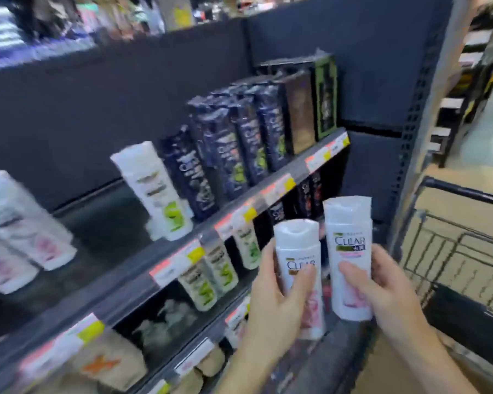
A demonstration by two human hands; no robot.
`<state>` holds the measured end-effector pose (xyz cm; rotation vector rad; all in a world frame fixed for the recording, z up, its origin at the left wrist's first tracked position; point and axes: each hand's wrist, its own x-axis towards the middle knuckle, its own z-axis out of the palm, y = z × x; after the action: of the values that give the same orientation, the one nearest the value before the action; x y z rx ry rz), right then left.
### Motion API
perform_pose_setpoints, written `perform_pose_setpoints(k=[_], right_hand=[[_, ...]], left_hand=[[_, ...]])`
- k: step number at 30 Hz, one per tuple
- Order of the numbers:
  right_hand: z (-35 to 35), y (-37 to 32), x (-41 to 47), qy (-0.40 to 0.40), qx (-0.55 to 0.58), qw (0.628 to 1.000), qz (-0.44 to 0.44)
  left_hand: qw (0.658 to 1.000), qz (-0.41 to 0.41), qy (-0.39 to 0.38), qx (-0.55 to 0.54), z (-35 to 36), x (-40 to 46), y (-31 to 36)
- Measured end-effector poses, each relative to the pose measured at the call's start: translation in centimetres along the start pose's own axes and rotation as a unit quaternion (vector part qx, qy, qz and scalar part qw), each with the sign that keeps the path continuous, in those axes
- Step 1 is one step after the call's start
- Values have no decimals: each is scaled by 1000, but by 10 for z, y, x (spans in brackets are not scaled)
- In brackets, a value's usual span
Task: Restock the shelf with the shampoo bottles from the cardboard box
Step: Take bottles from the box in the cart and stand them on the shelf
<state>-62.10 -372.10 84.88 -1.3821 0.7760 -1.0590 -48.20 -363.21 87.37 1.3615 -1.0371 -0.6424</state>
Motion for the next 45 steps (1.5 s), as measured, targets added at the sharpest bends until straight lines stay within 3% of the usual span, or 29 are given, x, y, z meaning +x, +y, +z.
perform_pose_setpoints(k=[4,8,16,23,28,39,42,45], right_hand=[[110,-52,-37,-117,41,992,-39],[206,-75,-79,-235,78,968,-39],[325,-92,-81,-341,-16,938,-52],[381,-104,-24,-365,-40,926,-86],[404,-88,10,-389,-64,917,-60],[417,-61,30,-366,-88,924,-63],[411,-54,27,-356,-142,920,-86],[392,-44,24,-338,-265,895,-119]], left_hand=[[990,55,127,39,-113,-61,52],[971,54,221,72,-204,-118,77],[941,55,311,120,-302,-152,100],[930,36,351,97,-327,-104,108],[914,20,389,114,-332,-76,100],[899,1,417,133,-342,-54,80],[903,3,409,134,-342,-49,77],[901,2,409,142,-342,-46,75]])
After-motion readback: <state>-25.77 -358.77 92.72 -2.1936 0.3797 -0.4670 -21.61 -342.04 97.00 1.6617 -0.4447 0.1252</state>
